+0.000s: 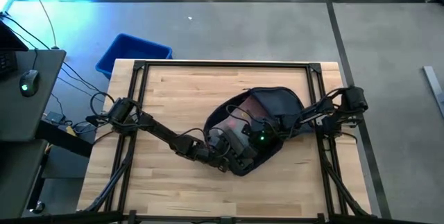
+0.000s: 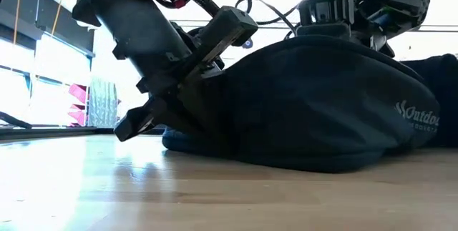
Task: Unpack backpack
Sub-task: Remove the black medicine organizer from the blue backpack
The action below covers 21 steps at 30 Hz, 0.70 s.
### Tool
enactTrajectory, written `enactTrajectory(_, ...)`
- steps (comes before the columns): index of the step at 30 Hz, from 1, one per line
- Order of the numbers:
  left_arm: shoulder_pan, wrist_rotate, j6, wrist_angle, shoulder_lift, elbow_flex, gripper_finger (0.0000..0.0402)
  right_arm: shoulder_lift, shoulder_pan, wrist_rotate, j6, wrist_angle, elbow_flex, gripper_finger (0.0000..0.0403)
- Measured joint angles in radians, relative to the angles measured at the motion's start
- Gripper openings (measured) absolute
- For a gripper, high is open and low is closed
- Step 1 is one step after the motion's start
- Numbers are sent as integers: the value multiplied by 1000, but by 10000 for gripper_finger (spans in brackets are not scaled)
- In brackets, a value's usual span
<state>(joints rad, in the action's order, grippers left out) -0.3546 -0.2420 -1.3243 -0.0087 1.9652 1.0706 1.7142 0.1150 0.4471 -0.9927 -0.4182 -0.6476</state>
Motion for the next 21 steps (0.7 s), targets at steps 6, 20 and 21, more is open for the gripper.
enactTrajectory(6,0,4,1,-8,0,0,0,-1,-1,-25,-33,-14,-1,174)
enactTrajectory(20,-127,22,-128,-499,-182,0,0,-5,17,-75,2,148,-144,158)
enactTrajectory(21,-142,15,-141,-542,-208,0,0,-5,19,-85,30,214,-179,158)
